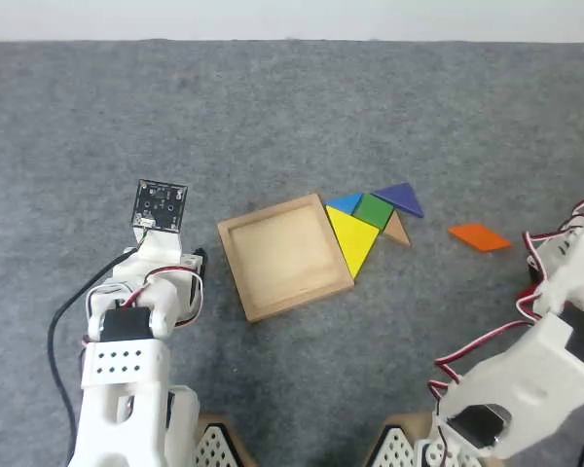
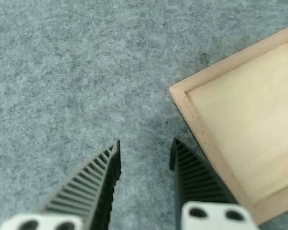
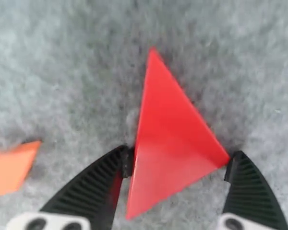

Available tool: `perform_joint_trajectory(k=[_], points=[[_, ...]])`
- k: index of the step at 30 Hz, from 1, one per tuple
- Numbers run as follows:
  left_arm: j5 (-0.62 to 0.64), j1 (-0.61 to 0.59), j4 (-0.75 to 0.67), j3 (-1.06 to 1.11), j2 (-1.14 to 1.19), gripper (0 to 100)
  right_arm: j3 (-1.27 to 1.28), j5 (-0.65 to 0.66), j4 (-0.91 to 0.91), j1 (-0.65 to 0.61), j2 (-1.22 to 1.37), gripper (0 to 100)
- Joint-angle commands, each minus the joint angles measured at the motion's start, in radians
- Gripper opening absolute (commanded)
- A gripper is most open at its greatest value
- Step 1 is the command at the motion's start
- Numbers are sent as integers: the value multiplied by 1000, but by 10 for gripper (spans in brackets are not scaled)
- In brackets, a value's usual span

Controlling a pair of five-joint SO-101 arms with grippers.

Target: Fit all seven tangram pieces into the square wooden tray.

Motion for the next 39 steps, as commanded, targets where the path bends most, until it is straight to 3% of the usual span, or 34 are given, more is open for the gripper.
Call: perform_joint_trajectory(k=[1, 3, 8, 14, 23, 25, 31, 39], points=[[-9, 3, -25, -7, 6, 171, -49, -2, -28, 16, 1, 296], [-9, 3, -25, -7, 6, 171, -49, -2, -28, 18, -1, 283], [-9, 3, -25, -7, 8, 171, -86, 3, -16, 19, -4, 124], [-9, 3, -25, -7, 8, 171, -173, 153, 51, 21, 4, 143], [-9, 3, -25, -7, 8, 171, -359, 555, 214, 28, 5, 150], [-9, 5, -25, -7, 8, 171, -385, 546, 222, 42, 5, 181], [-9, 5, -25, -7, 8, 171, -391, 476, 216, -10, 62, 402], [-9, 6, -25, -7, 9, 171, -393, 381, 81, -16, 194, 417]])
